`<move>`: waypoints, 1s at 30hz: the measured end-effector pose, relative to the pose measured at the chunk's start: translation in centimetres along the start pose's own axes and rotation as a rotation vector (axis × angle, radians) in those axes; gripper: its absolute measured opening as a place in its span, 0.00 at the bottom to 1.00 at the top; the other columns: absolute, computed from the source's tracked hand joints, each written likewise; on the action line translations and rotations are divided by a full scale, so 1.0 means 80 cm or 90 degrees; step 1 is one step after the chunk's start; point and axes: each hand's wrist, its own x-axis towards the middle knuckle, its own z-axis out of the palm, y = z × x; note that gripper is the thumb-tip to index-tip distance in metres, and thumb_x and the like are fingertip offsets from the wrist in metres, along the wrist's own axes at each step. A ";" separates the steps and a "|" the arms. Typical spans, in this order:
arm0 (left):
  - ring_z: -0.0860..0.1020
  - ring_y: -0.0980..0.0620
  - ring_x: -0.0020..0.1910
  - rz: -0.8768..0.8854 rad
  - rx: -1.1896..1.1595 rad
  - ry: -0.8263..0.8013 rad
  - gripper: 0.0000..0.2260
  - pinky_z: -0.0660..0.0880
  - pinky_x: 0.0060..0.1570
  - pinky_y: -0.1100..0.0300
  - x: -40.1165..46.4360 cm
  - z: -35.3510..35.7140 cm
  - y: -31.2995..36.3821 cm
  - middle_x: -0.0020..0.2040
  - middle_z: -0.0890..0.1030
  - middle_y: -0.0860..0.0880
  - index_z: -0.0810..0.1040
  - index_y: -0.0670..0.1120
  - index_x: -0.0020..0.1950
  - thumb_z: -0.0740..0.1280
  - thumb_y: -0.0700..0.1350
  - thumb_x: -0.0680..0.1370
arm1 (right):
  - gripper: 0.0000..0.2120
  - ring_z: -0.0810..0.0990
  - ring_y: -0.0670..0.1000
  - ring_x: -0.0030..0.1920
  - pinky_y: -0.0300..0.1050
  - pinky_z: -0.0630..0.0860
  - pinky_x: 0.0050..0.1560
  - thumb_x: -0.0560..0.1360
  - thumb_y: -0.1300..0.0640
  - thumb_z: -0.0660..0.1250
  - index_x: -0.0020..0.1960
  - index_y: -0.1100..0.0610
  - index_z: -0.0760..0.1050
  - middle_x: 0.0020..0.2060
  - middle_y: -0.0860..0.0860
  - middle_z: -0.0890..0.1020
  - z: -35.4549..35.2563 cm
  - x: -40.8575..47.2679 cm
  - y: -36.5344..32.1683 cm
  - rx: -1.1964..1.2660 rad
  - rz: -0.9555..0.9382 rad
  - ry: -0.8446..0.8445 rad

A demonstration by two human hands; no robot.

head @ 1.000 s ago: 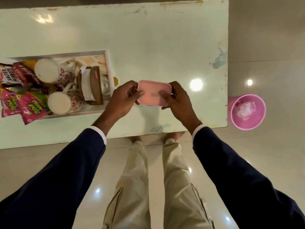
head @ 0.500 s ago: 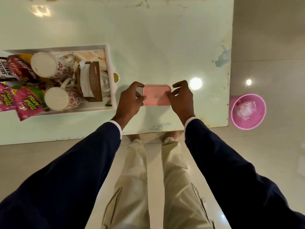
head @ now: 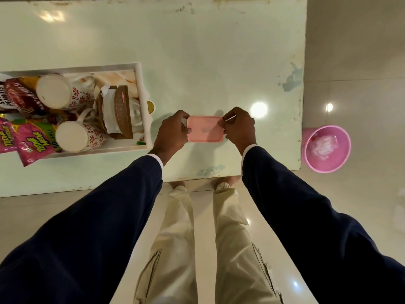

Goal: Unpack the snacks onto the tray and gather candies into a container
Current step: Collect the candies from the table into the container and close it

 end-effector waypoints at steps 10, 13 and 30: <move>0.78 0.43 0.55 0.108 0.124 -0.010 0.25 0.79 0.57 0.50 -0.002 0.012 -0.004 0.56 0.70 0.47 0.71 0.52 0.76 0.64 0.34 0.81 | 0.02 0.87 0.60 0.40 0.60 0.85 0.42 0.74 0.59 0.67 0.46 0.56 0.77 0.44 0.55 0.85 -0.008 0.004 -0.027 -0.043 0.049 -0.071; 0.80 0.46 0.50 0.198 0.226 0.011 0.30 0.82 0.50 0.50 -0.012 0.016 -0.017 0.57 0.69 0.45 0.62 0.54 0.81 0.63 0.34 0.82 | 0.01 0.85 0.59 0.42 0.59 0.85 0.44 0.75 0.58 0.67 0.47 0.54 0.76 0.45 0.52 0.84 -0.003 0.000 -0.023 -0.063 0.041 -0.042; 0.80 0.44 0.54 0.338 0.709 0.028 0.41 0.70 0.54 0.44 -0.005 0.004 -0.001 0.65 0.76 0.45 0.61 0.42 0.78 0.68 0.66 0.75 | 0.42 0.71 0.58 0.71 0.55 0.76 0.63 0.74 0.49 0.75 0.81 0.57 0.58 0.76 0.54 0.69 -0.011 -0.003 0.023 -0.515 -0.462 -0.137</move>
